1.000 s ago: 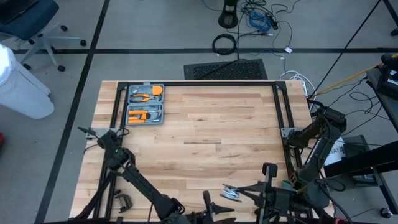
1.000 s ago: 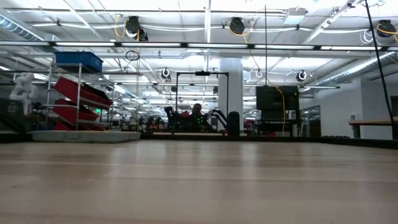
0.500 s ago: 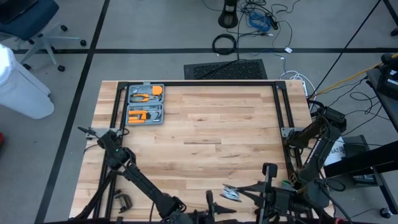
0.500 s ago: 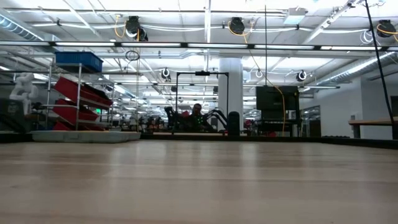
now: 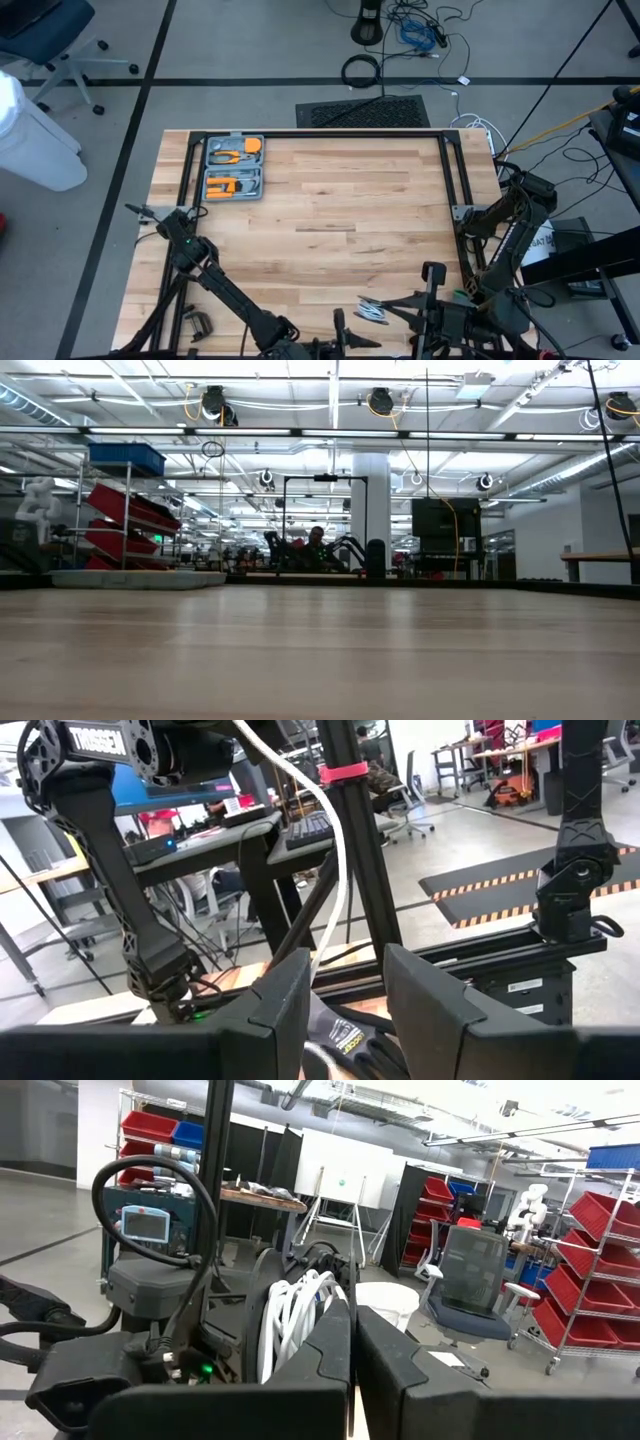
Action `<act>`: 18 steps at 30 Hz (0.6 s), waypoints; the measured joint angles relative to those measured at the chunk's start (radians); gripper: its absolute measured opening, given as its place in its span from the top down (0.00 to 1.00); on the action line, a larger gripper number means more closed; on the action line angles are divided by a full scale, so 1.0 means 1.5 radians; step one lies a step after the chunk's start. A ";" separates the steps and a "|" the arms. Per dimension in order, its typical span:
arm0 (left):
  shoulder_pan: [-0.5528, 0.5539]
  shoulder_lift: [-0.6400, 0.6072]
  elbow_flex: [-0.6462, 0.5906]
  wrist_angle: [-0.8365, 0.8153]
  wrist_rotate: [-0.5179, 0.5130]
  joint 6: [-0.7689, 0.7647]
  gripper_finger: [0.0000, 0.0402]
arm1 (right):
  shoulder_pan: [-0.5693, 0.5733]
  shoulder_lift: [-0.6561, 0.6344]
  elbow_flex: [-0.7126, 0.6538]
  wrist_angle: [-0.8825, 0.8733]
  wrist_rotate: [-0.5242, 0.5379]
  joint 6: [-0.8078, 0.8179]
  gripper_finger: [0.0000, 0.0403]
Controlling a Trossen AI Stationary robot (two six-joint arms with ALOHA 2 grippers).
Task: Coil cords
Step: Coil the white wire on the spool
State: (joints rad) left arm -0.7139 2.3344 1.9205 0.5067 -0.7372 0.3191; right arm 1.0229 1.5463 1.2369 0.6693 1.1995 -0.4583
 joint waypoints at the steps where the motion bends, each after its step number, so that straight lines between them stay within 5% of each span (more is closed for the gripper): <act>1: 0.000 0.000 0.000 0.000 0.000 0.000 0.66 | 0.000 0.000 0.000 0.000 0.000 0.000 1.00; 18: 0.009 0.000 0.000 0.000 0.000 -0.017 0.66 | 0.000 0.000 0.000 0.000 0.000 0.000 1.00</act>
State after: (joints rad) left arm -0.6997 2.3344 1.9205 0.5064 -0.7368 0.2940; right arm 1.0229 1.5463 1.2369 0.6689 1.1995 -0.4580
